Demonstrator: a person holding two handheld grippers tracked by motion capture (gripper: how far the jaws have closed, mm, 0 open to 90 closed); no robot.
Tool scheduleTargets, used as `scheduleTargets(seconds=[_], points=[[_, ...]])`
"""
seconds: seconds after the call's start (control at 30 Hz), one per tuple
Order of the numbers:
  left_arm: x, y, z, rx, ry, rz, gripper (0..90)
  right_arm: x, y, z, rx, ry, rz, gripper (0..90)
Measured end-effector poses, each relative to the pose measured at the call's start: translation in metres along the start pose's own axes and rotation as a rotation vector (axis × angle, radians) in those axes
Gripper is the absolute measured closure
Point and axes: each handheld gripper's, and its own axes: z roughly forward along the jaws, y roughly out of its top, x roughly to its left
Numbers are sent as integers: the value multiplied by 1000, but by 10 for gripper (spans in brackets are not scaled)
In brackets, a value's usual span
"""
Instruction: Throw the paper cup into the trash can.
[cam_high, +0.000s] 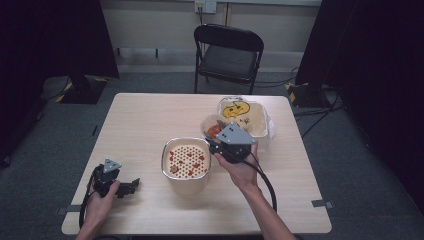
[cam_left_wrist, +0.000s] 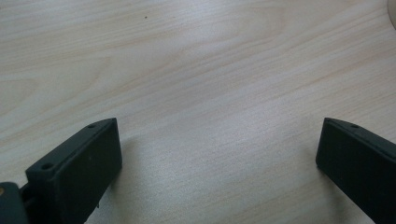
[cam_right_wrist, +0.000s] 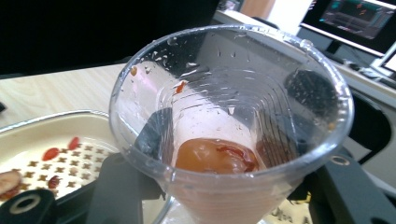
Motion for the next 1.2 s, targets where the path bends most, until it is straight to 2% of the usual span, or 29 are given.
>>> scheduleTargets(seconds=[0.1, 0.13, 0.17, 0.23, 0.3, 0.33, 0.57, 0.6, 0.67, 0.73, 0.9, 0.97, 1.0, 1.03, 1.07, 1.1, 1.13, 1.17, 1.2], points=[[0, 0, 0, 0, 0, 0, 0, 4, 2, 2, 16, -3, -49, 472], [0, 0, 0, 0, 0, 0, 0, 4, 2, 2, 16, -3, -49, 472], [0, 0, 0, 0, 1, 0, 0, 8, 4, 4, 32, -26, -110, 472], [0, 0, 0, 0, 0, 0, 0, 11, 5, 5, 41, -20, -134, 473], [0, 0, 0, 1, 0, 1, 0, 16, 7, 6, 62, -65, -216, 474], [0, 0, 0, 1, 0, 1, 0, 16, 7, 6, 62, -65, -216, 474], [0, 0, 0, 3, 3, 5, 0, 36, 7, 14, 118, -83, -414, 491], [0, 0, 0, 3, 3, 5, 0, 36, 7, 14, 118, -83, -414, 491], [0, 0, 0, 0, 0, 0, 0, 43, 6, 17, 136, -90, -475, 497], [0, 0, 0, 3, 3, 5, 0, 47, 6, 18, 139, -84, -483, 497], [0, 0, 0, 0, 0, 0, 0, 52, 8, 21, 156, -97, -539, 500], [0, 0, 0, 0, 0, 0, 0, 57, 9, 21, 169, -127, -616, 500], [0, 0, 0, 0, 0, 0, 0, 57, 9, 21, 169, -127, -616, 500], [0, 0, 0, 0, 1, 0, 0, 60, 9, 22, 177, -137, -665, 501], [0, 0, 0, 0, 1, 0, 0, 60, 9, 22, 177, -137, -665, 501], [0, 0, 0, 0, 1, 0, 0, 62, 9, 22, 183, -149, -712, 501], [0, 0, 0, 0, 1, 0, 0, 63, 9, 22, 188, -155, -724, 501], [0, 0, 0, 0, 0, 0, 0, 65, 8, 22, 191, -167, -761, 502], [0, 0, 0, 0, 1, 0, 0, 67, 7, 22, 200, -178, -778, 502]])
